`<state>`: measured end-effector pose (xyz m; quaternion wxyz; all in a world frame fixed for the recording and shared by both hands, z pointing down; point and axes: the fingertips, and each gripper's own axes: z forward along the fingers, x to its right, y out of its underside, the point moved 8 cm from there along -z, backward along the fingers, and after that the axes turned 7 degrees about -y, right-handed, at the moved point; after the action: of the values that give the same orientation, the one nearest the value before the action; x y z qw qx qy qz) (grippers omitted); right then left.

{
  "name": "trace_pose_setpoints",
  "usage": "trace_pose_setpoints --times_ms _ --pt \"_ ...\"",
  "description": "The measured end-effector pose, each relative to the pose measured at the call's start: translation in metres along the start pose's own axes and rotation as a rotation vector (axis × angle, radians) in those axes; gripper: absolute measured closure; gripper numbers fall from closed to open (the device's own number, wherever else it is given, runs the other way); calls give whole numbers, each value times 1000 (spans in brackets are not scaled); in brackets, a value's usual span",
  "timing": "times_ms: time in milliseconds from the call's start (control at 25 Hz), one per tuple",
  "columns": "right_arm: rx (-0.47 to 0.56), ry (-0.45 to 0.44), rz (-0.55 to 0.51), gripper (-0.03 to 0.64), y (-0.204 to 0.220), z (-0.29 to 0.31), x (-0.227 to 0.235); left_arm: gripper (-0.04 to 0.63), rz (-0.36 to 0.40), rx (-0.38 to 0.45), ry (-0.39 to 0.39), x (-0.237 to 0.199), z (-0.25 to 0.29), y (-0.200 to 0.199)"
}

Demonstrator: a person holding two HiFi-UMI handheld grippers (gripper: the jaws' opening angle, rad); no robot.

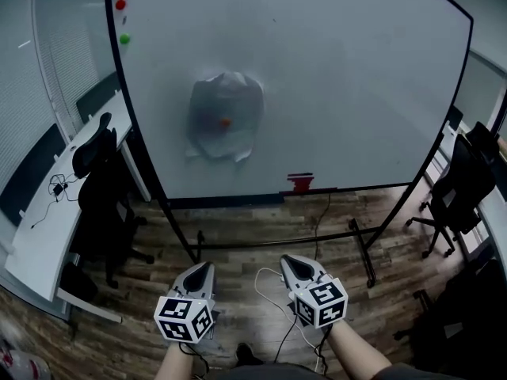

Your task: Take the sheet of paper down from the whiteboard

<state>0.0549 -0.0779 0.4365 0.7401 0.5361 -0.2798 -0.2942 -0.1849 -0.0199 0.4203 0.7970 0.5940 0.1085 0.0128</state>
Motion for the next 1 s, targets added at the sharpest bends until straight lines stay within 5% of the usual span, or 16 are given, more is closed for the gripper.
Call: trace_pose_setpoints --times_ms 360,640,1000 --pt "51 78 27 594 -26 58 5 581 -8 22 10 -75 45 -33" --pt "43 78 30 594 -32 78 18 581 -25 22 22 -83 71 -39" --pt "73 3 -20 594 -60 130 52 581 -13 34 -55 -92 110 -61"
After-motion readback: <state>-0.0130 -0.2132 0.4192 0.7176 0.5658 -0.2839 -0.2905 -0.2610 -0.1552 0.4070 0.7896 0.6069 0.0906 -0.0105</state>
